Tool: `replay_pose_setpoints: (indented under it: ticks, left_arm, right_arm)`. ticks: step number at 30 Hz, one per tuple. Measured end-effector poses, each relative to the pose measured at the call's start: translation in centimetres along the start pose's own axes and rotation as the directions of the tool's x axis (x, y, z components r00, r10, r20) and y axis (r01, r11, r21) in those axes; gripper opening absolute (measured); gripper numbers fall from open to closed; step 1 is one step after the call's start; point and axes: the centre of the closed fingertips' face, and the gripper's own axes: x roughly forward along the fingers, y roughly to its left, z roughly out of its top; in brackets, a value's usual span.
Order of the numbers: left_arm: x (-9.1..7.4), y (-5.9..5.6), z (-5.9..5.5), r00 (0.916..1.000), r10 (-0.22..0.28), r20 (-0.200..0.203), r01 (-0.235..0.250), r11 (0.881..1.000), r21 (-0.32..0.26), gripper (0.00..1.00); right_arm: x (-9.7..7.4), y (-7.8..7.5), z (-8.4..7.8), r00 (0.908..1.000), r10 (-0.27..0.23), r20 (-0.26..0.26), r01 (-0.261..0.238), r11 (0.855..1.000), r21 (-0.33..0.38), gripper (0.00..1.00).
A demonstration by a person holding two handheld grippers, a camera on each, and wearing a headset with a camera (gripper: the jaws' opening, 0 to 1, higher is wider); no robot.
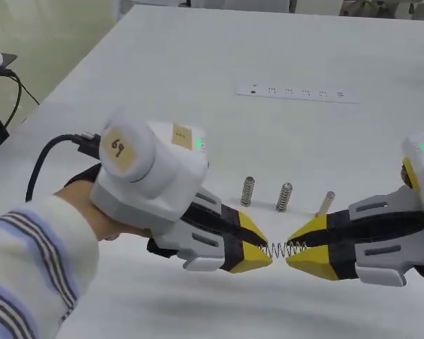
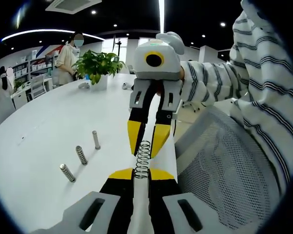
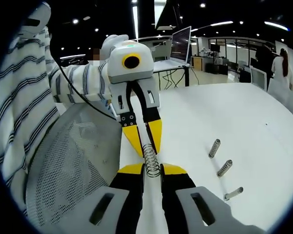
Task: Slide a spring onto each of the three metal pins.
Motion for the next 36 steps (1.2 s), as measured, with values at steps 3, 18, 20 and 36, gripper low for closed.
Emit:
replay_pose_setpoints:
  ticks: [3, 18, 20, 36]
  left_arm:
    - [0.0, -0.1, -0.1, 1.0, -0.002, -0.003, 0.002, 1.0, 0.0, 0.03]
    - [0.8, -0.7, -0.7, 0.9997, 0.02, 0.012, -0.02, 1.0, 0.002, 0.03]
    - [0.9, -0.8, -0.7, 0.9996, 0.025, 0.016, -0.025, 1.0, -0.003, 0.03]
    - [2.1, -1.0, 0.0, 0.9931, 0.092, 0.074, -0.091, 0.996, -0.016, 0.03]
  right_arm:
    - [0.1, 0.3, -0.1, 0.9998, 0.016, -0.007, -0.016, 1.0, -0.001, 0.09]
    - [-0.1, 1.0, -0.7, 0.9946, 0.086, -0.059, -0.085, 0.996, 0.009, 0.08]
    - [-0.1, 1.1, -0.9, 0.9923, 0.094, -0.081, -0.095, 0.995, -0.005, 0.08]
    - [-1.0, 0.7, -1.5, 0.9665, 0.103, -0.235, -0.13, 0.986, -0.102, 0.08]
